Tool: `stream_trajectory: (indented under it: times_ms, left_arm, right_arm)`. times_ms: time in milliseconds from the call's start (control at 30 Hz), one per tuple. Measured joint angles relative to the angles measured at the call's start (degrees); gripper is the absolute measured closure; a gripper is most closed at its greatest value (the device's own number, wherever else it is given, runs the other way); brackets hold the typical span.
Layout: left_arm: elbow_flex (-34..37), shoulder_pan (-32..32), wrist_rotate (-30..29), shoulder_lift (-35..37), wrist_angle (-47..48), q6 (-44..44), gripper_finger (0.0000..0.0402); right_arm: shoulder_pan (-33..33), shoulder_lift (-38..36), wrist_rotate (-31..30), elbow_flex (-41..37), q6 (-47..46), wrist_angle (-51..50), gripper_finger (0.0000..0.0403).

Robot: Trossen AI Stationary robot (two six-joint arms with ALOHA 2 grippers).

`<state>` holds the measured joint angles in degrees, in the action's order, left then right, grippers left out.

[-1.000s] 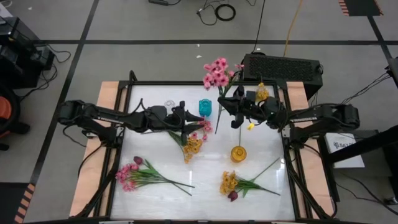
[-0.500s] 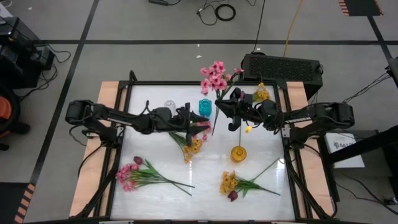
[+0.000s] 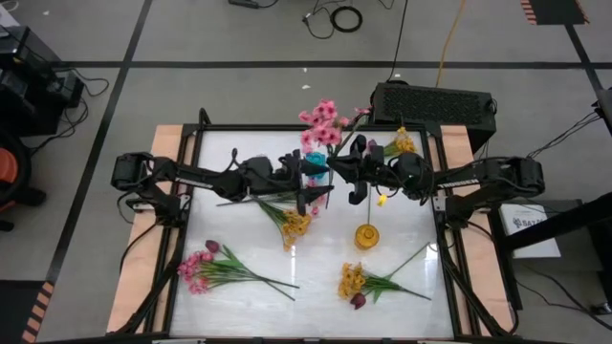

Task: Sort flowers into vase by color
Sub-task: Put the top pink flowers into the transparent vase

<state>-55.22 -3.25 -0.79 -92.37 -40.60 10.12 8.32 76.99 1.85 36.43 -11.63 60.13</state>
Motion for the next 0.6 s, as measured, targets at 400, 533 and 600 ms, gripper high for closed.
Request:
stream_trajectory:
  times_ms: [400,533,600]
  left_arm:
    - [-0.51,0.0,1.37,0.06,1.95,-3.59,0.0119]
    - [-0.51,-0.21,2.94,0.19,2.43,-3.12,0.0129]
    - [-0.51,-0.38,3.97,0.62,2.63,-3.04,0.0145]
  right_arm:
    - [-1.09,0.0,-0.01,2.18,2.73,-5.92,0.0383]
    - [-1.1,-0.02,-0.02,2.15,3.23,-6.9,0.0383]
    - [-1.1,-0.02,0.0,2.13,3.34,-6.98,0.0383]
